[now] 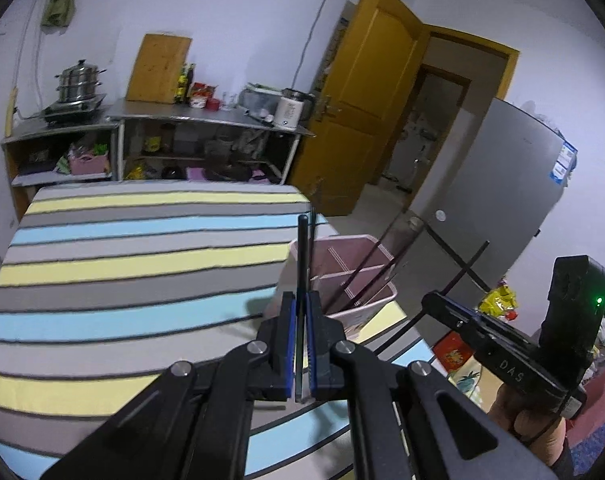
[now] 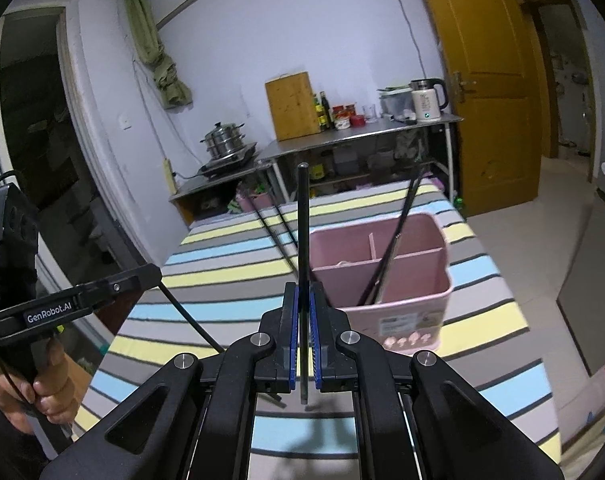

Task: Organize utensils
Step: 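Lift the left gripper's chopstick toward the pink holder while the right gripper carries its chopstick there, then lower the left gripper's chopstick into the holder and open it while the right gripper releases its chopstick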

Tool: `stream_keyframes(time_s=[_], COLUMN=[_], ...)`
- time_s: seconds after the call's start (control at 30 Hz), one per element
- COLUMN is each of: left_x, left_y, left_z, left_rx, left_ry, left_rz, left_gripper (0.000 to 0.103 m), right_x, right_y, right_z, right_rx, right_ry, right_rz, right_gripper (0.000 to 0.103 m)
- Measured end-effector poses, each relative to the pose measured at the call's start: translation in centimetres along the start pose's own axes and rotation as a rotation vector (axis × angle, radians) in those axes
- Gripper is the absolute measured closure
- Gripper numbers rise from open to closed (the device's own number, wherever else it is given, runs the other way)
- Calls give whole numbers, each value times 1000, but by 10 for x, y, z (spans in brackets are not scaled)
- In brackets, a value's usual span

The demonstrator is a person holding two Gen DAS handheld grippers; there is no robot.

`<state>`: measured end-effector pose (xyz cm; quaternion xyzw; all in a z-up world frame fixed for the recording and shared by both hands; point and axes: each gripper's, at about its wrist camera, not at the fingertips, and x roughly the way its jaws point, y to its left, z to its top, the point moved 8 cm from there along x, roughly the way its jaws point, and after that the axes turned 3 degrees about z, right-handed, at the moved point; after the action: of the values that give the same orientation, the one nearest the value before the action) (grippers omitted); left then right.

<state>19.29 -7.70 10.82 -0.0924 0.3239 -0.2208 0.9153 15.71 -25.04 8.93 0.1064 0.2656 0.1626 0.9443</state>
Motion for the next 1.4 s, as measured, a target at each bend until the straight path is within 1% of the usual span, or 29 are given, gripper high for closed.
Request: stream_keyframes(time_s=[0.3, 0.47, 0.6, 0.73, 0.83, 1.1, 1.23, 1.33, 1.4], left_x=[1, 3, 16, 34, 46, 68, 77, 79, 78], left_y=[-29, -39, -39, -35, -33, -29, -29, -28, -27], left_z=[47, 72, 79, 72, 63, 42, 27, 19, 17], left_rx=[20, 34, 30, 20, 22, 24, 38, 34, 29], left_ry=[-54, -99, -107, -94, -78, -24, 11, 26, 22], left_rz=[-56, -58, -47, -33, -17, -11, -3, -8, -4], left_gripper=[98, 98, 98, 98, 98, 98, 98, 97, 97], right_x=[-21, -27, -22, -9, 1, 23, 36, 36, 35], right_y=[-13, -20, -28, -39, -42, -49, -52, -51, -51], right_z=[49, 74, 85, 80, 71, 48, 32, 30, 30], right_rx=[-6, -2, 19, 39, 45, 43, 31, 5, -1], right_ry=[-97, -155, -189, -195, -177, -111, -50, -52, -46], right_rz=[-24, -30, -43, -57, -67, -81, -73, -84, -86], right_gripper=[97, 97, 98, 98, 98, 98, 97, 97, 96])
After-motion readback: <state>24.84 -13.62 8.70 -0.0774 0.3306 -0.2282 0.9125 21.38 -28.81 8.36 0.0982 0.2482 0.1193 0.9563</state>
